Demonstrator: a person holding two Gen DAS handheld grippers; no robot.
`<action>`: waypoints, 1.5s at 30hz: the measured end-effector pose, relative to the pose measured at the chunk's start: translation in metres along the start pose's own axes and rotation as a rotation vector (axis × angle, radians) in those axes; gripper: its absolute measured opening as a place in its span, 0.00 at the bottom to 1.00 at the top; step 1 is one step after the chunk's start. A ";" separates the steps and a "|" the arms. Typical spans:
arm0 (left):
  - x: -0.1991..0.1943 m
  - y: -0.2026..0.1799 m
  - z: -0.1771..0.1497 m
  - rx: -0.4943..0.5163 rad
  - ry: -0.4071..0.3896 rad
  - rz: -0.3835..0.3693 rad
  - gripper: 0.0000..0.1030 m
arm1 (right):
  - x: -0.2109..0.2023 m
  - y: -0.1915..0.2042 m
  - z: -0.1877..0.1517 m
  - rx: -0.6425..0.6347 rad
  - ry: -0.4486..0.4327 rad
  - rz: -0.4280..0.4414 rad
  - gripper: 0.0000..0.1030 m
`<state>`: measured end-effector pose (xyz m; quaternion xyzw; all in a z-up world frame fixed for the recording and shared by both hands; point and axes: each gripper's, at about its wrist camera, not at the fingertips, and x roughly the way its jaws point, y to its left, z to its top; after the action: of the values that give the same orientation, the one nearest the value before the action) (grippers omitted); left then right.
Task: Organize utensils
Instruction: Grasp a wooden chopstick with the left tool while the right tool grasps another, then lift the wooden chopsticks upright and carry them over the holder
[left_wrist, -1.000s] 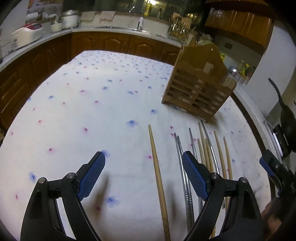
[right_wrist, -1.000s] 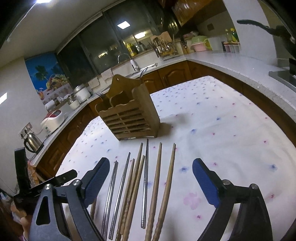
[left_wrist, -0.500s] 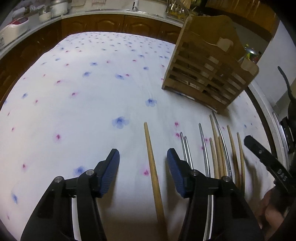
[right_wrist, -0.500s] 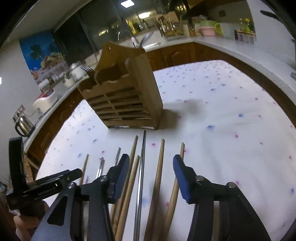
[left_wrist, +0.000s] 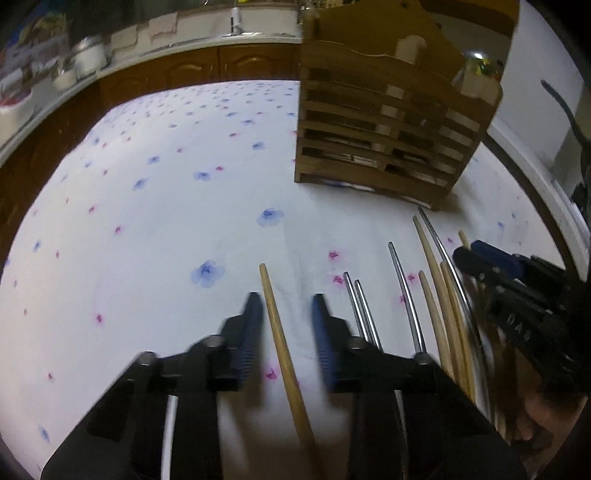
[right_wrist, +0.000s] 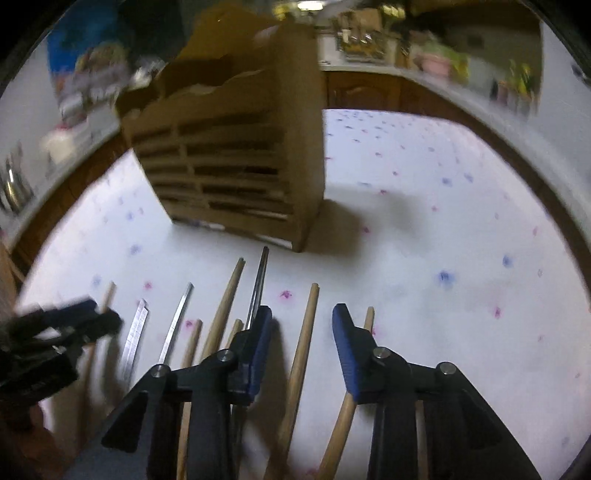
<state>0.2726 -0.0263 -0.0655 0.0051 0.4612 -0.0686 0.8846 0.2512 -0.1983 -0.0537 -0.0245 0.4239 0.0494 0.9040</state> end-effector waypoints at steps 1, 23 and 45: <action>0.000 0.000 0.001 -0.001 0.001 -0.009 0.09 | 0.000 0.001 0.000 -0.006 0.000 0.004 0.20; -0.123 0.035 0.002 -0.141 -0.195 -0.238 0.04 | -0.131 -0.022 0.004 0.196 -0.220 0.242 0.05; -0.191 0.031 0.013 -0.110 -0.348 -0.278 0.04 | -0.202 -0.026 0.025 0.182 -0.415 0.258 0.05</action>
<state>0.1795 0.0256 0.0960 -0.1187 0.3012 -0.1645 0.9317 0.1445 -0.2361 0.1173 0.1219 0.2315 0.1297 0.9564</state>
